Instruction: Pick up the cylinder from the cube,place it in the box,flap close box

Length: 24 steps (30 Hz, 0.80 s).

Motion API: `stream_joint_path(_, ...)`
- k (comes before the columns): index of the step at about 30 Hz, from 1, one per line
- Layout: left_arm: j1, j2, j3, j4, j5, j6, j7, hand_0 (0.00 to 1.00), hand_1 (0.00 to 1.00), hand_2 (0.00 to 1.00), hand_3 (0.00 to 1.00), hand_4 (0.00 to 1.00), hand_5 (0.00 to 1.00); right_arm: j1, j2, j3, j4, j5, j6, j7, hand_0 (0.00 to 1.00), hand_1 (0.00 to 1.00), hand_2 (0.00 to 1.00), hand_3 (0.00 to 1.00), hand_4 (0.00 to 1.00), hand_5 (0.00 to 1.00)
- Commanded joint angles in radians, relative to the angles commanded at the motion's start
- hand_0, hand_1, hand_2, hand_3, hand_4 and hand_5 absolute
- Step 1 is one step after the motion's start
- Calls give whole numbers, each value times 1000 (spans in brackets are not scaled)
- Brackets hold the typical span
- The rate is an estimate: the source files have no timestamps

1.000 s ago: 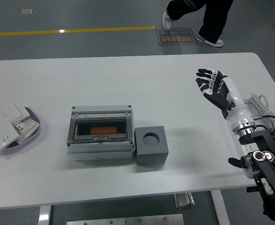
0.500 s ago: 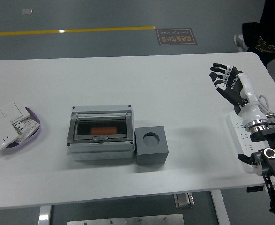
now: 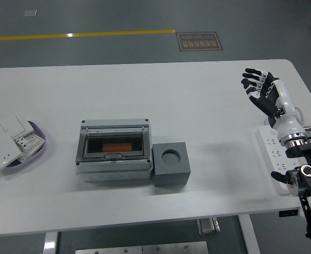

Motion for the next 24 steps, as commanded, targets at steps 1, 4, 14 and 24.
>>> stream_joint_path(1, 0, 0, 0, 0, 1, 0, 0, 638, 671, 659, 701, 751, 318, 1, 0, 0, -1, 1, 0, 0, 725, 683, 708, 698, 684, 346)
stream_joint_path(4, 0, -2, 0, 0, 3, -1, 0, 638, 671, 659, 701, 751, 318, 4, -2, -4, -3, 3, -1, 1, 725, 683, 708, 698, 684, 346)
stream_joint_path(14, -2, -1, 2, 0, 6, -2, 0, 638, 671, 659, 701, 752, 319, 20, -10, -25, -11, 6, -2, 4, 726, 681, 707, 699, 687, 351)
stream_joint_path(24, 1, -8, 5, 0, 5, -2, 3, 638, 671, 658, 701, 752, 320, 27, -16, -33, -11, 9, -4, 6, 726, 682, 707, 699, 688, 351)
